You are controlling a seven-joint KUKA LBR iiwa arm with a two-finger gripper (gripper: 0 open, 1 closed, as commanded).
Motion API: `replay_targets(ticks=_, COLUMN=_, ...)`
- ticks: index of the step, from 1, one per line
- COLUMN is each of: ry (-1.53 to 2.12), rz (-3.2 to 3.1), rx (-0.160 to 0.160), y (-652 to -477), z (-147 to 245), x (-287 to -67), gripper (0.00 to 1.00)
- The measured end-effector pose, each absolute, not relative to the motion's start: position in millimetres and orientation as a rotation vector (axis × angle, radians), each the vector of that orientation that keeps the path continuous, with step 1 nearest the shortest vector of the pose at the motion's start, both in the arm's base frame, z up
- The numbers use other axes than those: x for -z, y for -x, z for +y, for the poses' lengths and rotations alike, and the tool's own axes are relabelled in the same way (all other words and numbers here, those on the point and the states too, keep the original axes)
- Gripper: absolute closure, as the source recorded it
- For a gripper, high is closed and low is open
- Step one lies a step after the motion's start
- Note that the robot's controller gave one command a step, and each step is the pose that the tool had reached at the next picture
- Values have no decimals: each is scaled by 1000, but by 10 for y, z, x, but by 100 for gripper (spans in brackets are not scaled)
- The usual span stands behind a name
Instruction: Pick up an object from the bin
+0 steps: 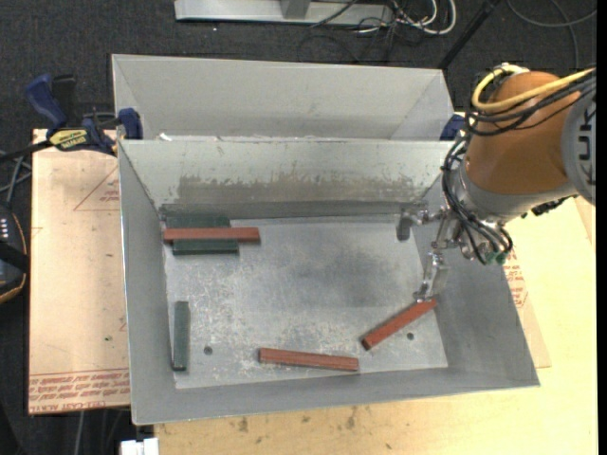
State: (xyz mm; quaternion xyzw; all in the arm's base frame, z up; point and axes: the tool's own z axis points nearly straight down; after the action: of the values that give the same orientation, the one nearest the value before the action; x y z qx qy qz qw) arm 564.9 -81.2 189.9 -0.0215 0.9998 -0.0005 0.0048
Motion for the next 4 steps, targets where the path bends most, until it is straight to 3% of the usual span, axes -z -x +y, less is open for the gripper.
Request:
replay_targets(ticks=1, ry=-18, rz=3137, rx=-2, y=-5360, z=-1092, x=-1241, gripper=0)
replay_targets(ticks=2, ry=278, rz=3129, rx=-2, y=-5265, z=-1081, x=-698, gripper=100)
replay_targets(ticks=4, ry=281, rz=3128, rx=-2, y=-5266, z=-1080, x=-699, gripper=100)
